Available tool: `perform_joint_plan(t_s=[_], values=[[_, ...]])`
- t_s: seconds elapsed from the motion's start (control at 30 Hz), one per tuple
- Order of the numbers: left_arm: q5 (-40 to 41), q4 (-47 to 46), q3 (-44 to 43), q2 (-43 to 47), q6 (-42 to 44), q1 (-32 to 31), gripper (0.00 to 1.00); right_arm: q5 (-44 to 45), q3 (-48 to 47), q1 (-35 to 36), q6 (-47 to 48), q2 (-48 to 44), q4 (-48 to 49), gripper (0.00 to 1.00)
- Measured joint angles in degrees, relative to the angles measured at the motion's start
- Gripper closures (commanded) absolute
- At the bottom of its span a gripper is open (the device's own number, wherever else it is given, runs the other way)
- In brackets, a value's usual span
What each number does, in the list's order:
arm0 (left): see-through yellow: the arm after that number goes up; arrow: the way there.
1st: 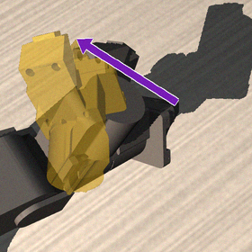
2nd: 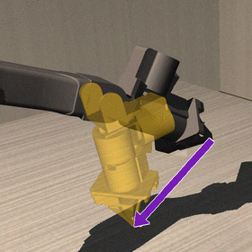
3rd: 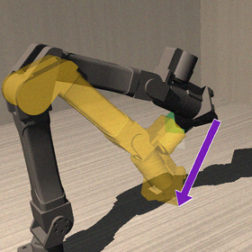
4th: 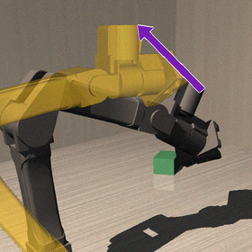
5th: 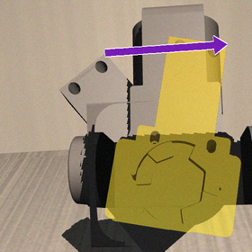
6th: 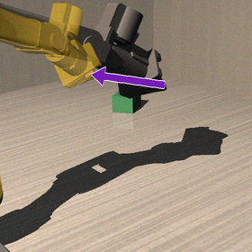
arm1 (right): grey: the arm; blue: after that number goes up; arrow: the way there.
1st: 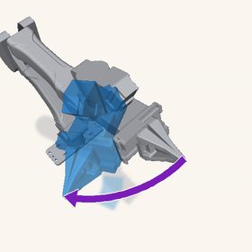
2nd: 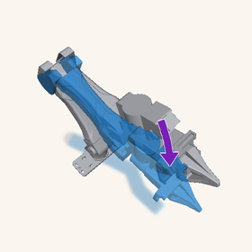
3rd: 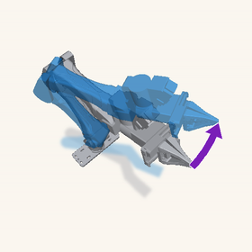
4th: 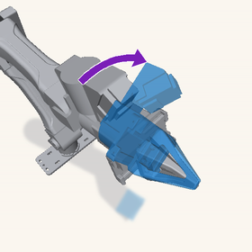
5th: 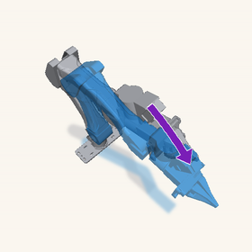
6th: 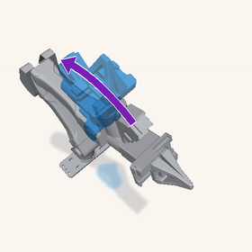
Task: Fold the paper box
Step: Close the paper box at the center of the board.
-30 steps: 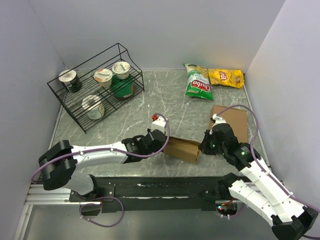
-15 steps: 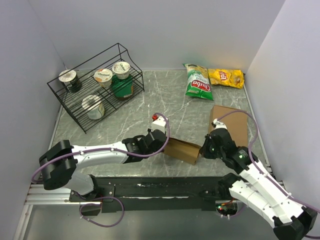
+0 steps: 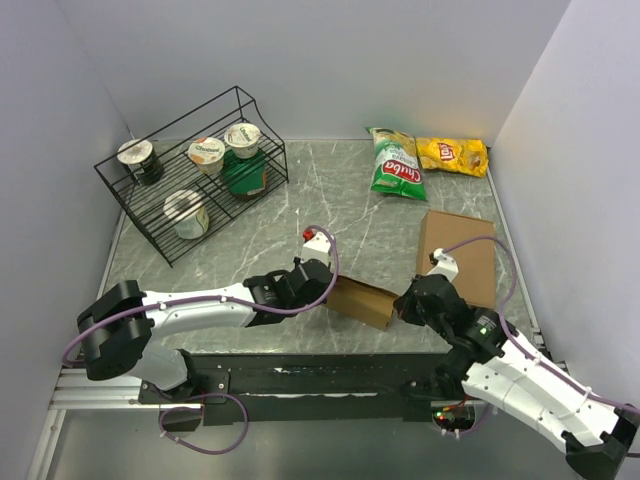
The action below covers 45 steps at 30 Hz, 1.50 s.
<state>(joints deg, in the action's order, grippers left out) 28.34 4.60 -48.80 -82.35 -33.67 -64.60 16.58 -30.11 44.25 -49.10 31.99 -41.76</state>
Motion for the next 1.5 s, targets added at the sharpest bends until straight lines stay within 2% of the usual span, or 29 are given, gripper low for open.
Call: perform_joint_plan(t_s=[0.7,1.5], values=[[-3.3,-2.3,1.0,0.4,-0.3,-0.7,0.99,2.3,0.6,0.6,-8.0,-12.1,-5.6,1.0],[-3.5,-2.5,1.0,0.3,-0.2,-0.3,0.99,-1.5,3.7,0.6,-9.8,-15.3,-7.0,1.0]])
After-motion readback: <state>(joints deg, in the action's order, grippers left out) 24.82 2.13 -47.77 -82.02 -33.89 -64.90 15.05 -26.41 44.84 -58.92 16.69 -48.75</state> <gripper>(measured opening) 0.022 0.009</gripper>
